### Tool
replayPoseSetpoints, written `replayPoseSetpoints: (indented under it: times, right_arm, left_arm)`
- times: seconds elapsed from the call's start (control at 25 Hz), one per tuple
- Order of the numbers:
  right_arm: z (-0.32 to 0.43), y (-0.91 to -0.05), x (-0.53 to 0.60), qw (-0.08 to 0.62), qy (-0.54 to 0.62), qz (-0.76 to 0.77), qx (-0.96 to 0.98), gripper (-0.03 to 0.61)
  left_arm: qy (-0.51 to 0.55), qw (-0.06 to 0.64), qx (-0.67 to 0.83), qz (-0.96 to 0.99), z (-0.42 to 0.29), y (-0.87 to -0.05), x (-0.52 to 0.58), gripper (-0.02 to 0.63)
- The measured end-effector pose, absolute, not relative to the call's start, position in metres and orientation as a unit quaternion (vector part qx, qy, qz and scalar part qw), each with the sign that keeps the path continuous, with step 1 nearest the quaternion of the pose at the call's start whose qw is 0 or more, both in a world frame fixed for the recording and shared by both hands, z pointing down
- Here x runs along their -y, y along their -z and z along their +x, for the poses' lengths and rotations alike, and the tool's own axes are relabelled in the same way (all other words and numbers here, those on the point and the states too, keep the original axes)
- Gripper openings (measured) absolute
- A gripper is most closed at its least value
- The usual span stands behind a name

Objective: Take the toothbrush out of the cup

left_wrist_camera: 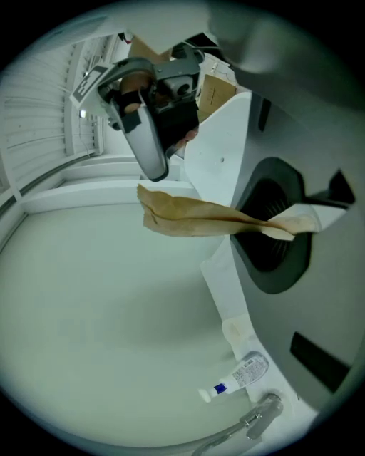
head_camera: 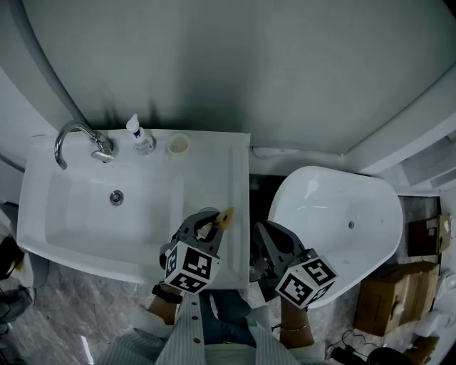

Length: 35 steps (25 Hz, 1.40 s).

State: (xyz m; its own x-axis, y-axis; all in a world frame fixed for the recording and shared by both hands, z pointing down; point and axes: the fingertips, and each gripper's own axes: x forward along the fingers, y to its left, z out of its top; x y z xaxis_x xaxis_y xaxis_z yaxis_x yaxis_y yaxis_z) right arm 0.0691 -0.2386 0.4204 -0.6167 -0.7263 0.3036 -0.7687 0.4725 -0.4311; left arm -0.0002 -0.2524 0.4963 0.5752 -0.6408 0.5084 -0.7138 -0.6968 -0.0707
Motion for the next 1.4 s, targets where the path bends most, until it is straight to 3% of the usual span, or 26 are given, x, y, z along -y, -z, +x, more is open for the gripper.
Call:
replayPoseSetpoints:
  times: [0.84,1.4]
  right_arm:
    - [0.023,-0.386,0.248,0.03,-0.233,0.38,0.895,0.012]
    - [-0.039,-0.362,0.245,0.025,-0.201,0.3,0.932,0.012]
  left_arm:
    - [-0.098,0.126,0.432,0.888,-0.042,-0.4,0.25,0.041]
    - [-0.008,0.107,0.5,0.859,-0.106,-0.332,0.226,0.04]
